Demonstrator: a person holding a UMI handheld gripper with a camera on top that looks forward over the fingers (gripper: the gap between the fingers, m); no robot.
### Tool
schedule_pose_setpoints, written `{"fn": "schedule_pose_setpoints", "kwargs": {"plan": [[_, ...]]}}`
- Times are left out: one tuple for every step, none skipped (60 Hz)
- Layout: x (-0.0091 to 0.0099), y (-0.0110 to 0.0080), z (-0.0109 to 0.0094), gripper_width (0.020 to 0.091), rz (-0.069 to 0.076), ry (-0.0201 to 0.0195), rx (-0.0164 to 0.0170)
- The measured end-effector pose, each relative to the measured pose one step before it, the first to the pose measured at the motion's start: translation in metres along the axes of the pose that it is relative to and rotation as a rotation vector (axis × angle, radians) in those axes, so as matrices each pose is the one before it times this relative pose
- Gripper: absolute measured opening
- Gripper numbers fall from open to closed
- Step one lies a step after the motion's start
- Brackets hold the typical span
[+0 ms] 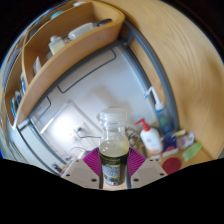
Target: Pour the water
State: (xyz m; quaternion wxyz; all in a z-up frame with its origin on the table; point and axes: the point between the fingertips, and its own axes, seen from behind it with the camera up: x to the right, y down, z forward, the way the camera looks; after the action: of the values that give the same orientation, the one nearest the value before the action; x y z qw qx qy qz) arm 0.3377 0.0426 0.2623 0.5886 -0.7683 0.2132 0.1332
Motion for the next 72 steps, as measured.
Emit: {"fn": "schedule_pose_setpoints", "kwargs": {"plan": [[0.00787,-0.00715,-0.00175,0.0312,-0.0539,0.02353,0.02054],[0.00696,-0.00592,-0.00138,0.0311,-0.0476,0.01073,0.02395],[0.00479,-0.00532,-0.00151,0.0311,-0.0435,0.00911,0.00985],[0.00489,-0.00211,-0.00043,0.0312,-0.0348,0.00536,0.00694],[0.00598,-0.001,0.00009,0.0311,-0.029,0.00838,0.00424],[0.00722,-0.00038,0.00051,0.0311,-0.0256,0.01304,0.00338],[0.00763,-0.00032,0.00096,0.0312,-0.0252,0.01494,0.00469],[0.00752,-0.00005,0.00116,0.031,-0.0263,0.0141,0.00633],[0.00705,0.00108,0.00201,0.0311,-0.024,0.01353,0.00522],[0.00698,0.00285,0.00203,0.0312,-0.02,0.01344,0.00002],[0.00676,0.0059,0.00347,0.031,-0.0162,0.01196,0.00472],[0.00714,0.00345,0.00226,0.031,-0.0188,0.01334,-0.01173],[0.00617,0.00444,0.00207,0.0311,-0.0191,0.01084,-0.00726],[0.00563,0.00489,0.00215,0.0311,-0.0201,0.01037,-0.00613],[0.00572,0.00497,0.00202,0.0315,-0.0209,0.01147,-0.00772],[0.00541,0.00502,0.00216,0.0318,-0.0206,0.01164,-0.0073],[0.00481,0.00502,0.00233,0.0318,-0.0205,0.01067,-0.00607],[0.00397,0.00502,0.00241,0.0319,-0.0192,0.00719,-0.00534],[0.00315,0.00522,0.00247,0.0317,-0.0155,0.00444,-0.00574],[0.00274,0.00468,0.00274,0.0318,-0.0102,0.00361,-0.00711],[0.00195,0.00748,0.00494,0.0318,-0.0026,0.00129,0.00741],[0.0012,0.00385,0.00312,0.0319,-0.0029,0.00311,-0.00337],[0.00128,0.00215,0.00223,0.032,-0.0016,-0.00099,0.00199],[0.0008,0.00153,0.00143,0.0318,-0.0012,-0.00154,0.00178],[0.00026,0.00223,0.00192,0.0318,0.0005,-0.00237,0.00202],[0.0004,0.00246,0.0022,0.0318,0.0001,-0.0022,0.00107],[-0.00009,0.00266,0.00154,0.0319,-0.0014,-0.00239,0.00172],[0.00006,0.0022,0.00143,0.0319,-0.0038,-0.00336,0.00314],[0.00014,0.00198,0.00141,0.032,-0.0043,-0.00333,0.00344],[0.00028,0.0018,0.0014,0.0319,-0.0024,-0.00185,0.00191],[0.00105,0.00371,0.00422,0.0319,0.0021,-0.00349,0.01254],[0.00067,0.00251,0.00095,0.0319,0.001,0.00088,-0.00133],[0.00037,0.00275,0.00219,0.0319,0.0,0.00171,-0.00119],[0.00032,0.00209,0.00089,0.0318,-0.0001,0.00014,-0.00131],[0.0,0.0019,0.00118,0.0319,-0.0011,-0.00135,-0.00101],[0.00029,0.00177,0.00112,0.0326,-0.0022,-0.00179,0.00009],[0.00037,0.00178,0.00111,0.0328,-0.0033,-0.00093,0.00054],[0.00111,0.00231,0.00124,0.0331,-0.0035,0.0016,-0.00018],[0.00119,0.00293,0.0016,0.0333,-0.0021,0.0025,-0.003],[0.00074,0.00337,0.00151,0.0334,-0.0003,0.00133,-0.00441],[-0.00011,0.00365,0.00152,0.0334,0.0013,-0.00143,-0.00512],[-0.00039,0.00482,0.00258,0.0339,0.0043,-0.00401,0.00199],[-0.00069,0.00462,0.00115,0.0341,0.0036,-0.00163,-0.00438],[-0.00036,0.00391,0.00106,0.0346,0.0027,-0.00255,-0.00546],[0.00019,-0.0006,-0.00161,0.0345,0.0014,-0.00149,0.00478],[0.00073,-0.0034,0.00053,0.035,0.0052,0.00203,0.02908],[0.0005,0.00145,0.00008,0.0348,0.0055,0.00286,0.0023],[0.00032,0.00318,-0.00074,0.0351,0.0062,0.00198,-0.00779],[0.00042,-0.00285,0.00147,0.0352,0.0059,-0.00154,0.01682],[-0.00002,0.00173,-0.00092,0.0358,0.0042,0.00219,-0.00045],[0.00013,0.00027,-0.00115,0.0363,0.0019,0.00006,-0.00042],[0.00013,-0.00059,-0.00091,0.0373,0.0008,-0.00007,0.00396],[-0.00024,0.00046,-0.00047,0.0379,-0.0017,-0.00119,0.00002],[-0.00015,-0.00017,-0.00034,0.0391,-0.0018,-0.00107,0.0017],[-0.00007,-0.0003,-0.00023,0.0394,0.0001,-0.00018,0.00141],[0.00021,0.00021,-0.0001,0.04,0.0017,0.00116,-0.00062],[0.00027,-0.00003,0.00002,0.0405,0.0019,0.00151,-0.00059],[0.00009,0.00008,0.0001,0.041,0.0003,0.00187,-0.00215],[0.00005,0.00024,0.00054,0.0417,-0.0023,0.00053,-0.00021],[-0.00014,0.00017,-0.00017,0.0422,-0.0038,0.00114,-0.00419],[-0.00002,0.0005,0.00021,0.0427,-0.0034,0.00173,-0.00563],[0.00017,0.00076,0.00023,0.0432,-0.0014,0.00251,-0.00688],[-0.00031,0.00199,-0.00004,0.0437,0.0001,0.00067,-0.0116],[-0.00047,0.00241,0.0004,0.0447,0.0011,-0.00011,-0.01286],[-0.00038,0.0028,-0.0003,0.0467,0.0006,-0.00148,-0.01481],[0.00016,0.003,-0.00055,0.0494,0.0,0.00047,-0.01566],[0.00013,0.00281,-0.00081,0.0528,-0.0003,0.00119,-0.01541],[0.00034,0.00188,-0.00107,0.0557,-0.0014,0.00122,-0.01147],[0.00046,0.001,-0.00139,0.0583,-0.0013,0.00211,-0.00747],[0.00023,0.00059,-0.00176,0.06,-0.0004,0.00147,-0.00449],[-0.00015,0.0006,-0.0022,0.0609,0.0007,-0.00026,-0.0037],[-0.00022,0.00114,-0.00244,0.0615,0.0011,-0.00146,-0.00489]]}}
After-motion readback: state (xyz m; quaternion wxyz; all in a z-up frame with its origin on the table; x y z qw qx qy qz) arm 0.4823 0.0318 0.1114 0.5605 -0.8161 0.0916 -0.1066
